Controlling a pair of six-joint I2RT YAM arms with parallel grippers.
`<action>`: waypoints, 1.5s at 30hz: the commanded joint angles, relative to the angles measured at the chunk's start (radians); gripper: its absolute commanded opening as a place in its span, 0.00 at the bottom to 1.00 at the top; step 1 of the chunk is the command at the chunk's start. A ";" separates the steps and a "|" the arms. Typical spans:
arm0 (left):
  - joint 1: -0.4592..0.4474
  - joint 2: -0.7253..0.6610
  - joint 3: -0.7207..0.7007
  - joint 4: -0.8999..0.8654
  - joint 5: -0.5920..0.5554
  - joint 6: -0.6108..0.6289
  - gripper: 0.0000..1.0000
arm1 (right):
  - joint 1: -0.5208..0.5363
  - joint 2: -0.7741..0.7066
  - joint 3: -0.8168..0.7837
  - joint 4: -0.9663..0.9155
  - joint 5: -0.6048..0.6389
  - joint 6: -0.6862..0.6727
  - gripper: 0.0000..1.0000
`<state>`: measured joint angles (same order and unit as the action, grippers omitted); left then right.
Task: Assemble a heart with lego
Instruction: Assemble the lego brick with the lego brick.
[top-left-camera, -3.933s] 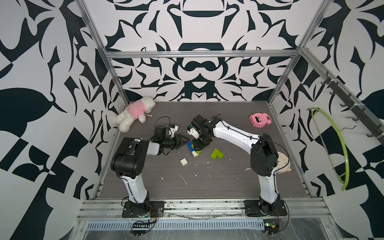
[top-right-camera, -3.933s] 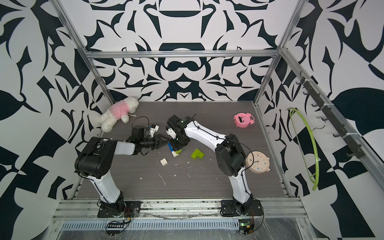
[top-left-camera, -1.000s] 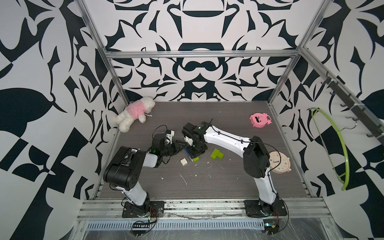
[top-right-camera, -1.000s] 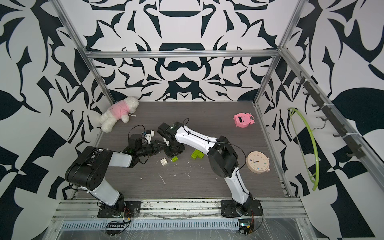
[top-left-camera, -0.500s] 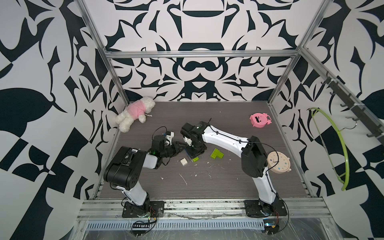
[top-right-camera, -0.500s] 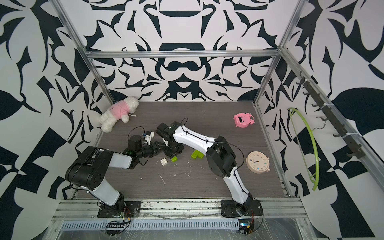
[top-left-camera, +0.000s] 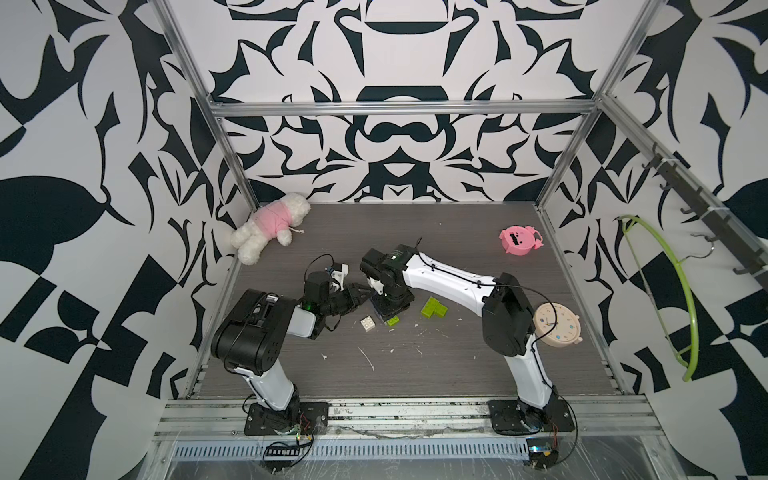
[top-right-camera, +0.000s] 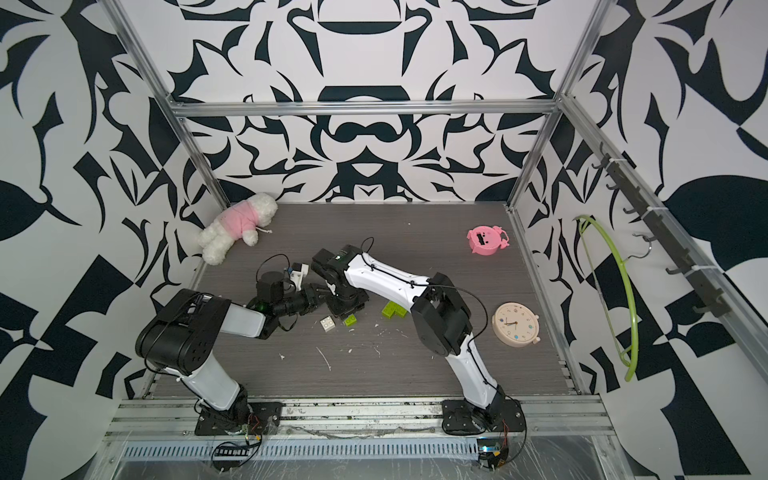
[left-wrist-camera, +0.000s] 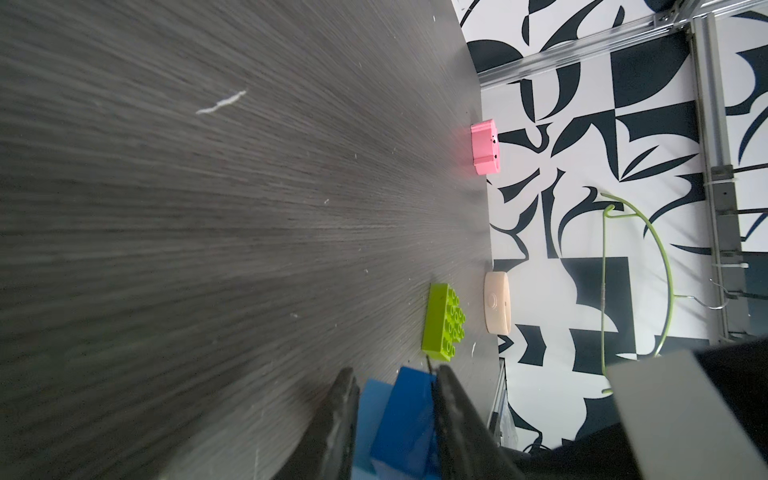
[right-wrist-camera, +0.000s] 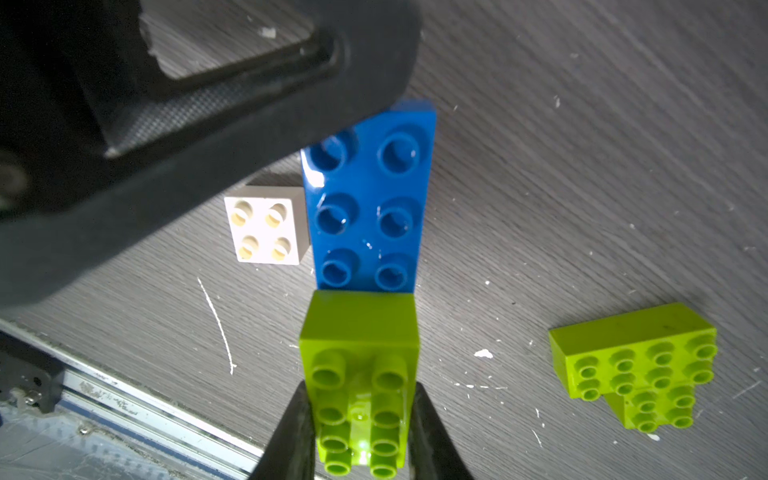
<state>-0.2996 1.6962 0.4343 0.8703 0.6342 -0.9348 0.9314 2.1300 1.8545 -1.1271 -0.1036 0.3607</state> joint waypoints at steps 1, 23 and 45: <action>-0.003 0.026 -0.021 0.057 0.018 -0.019 0.33 | 0.006 0.001 -0.033 -0.030 0.012 -0.012 0.15; 0.002 0.025 -0.023 0.022 0.001 -0.006 0.32 | -0.020 0.085 0.120 -0.080 0.001 -0.100 0.15; 0.006 -0.037 -0.009 -0.058 0.056 0.043 0.39 | -0.036 0.124 0.194 -0.146 -0.007 -0.131 0.15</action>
<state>-0.2920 1.6600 0.4225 0.8268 0.6720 -0.9165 0.8982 2.2395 2.0304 -1.2472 -0.1265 0.2413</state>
